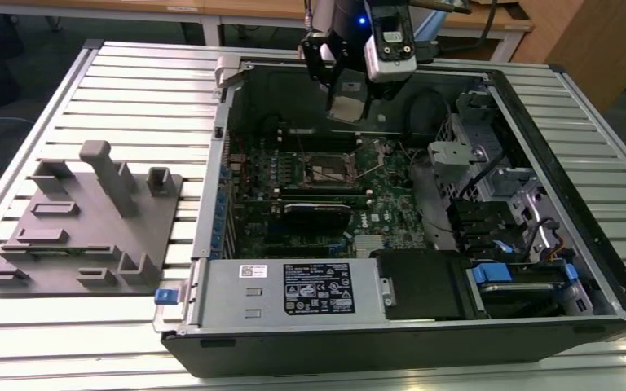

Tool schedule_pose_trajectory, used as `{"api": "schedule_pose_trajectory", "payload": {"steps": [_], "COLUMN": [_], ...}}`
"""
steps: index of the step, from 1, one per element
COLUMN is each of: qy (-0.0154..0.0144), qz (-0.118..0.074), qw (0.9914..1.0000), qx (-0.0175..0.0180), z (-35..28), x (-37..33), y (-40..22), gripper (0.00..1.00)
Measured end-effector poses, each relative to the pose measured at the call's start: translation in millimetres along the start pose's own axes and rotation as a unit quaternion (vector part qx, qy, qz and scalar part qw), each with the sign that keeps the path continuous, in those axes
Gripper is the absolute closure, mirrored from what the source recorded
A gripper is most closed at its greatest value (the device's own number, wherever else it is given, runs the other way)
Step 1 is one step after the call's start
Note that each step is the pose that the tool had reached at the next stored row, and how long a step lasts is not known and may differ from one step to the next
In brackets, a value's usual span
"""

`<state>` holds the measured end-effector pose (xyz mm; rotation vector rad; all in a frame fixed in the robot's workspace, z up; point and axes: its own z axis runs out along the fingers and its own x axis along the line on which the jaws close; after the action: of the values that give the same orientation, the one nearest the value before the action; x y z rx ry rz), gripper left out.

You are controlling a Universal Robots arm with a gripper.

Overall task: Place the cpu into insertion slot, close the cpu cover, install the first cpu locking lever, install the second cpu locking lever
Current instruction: 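Place the cpu into insertion slot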

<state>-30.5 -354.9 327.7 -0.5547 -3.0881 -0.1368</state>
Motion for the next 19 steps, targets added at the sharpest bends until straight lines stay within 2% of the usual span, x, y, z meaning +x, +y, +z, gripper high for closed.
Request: {"api": "schedule_pose_trajectory", "payload": {"steps": [4, 19], "qy": [-0.0018, -0.0019], "qz": [0.021, 0.022], "qw": [0.99977, 0.99975], "qx": [-0.0003, -0.0003], "z": [0.4, 0.4], "x": [0.0, 0.1], "y": [-0.1, -0.1], "gripper": [0.46, 0.46]}}
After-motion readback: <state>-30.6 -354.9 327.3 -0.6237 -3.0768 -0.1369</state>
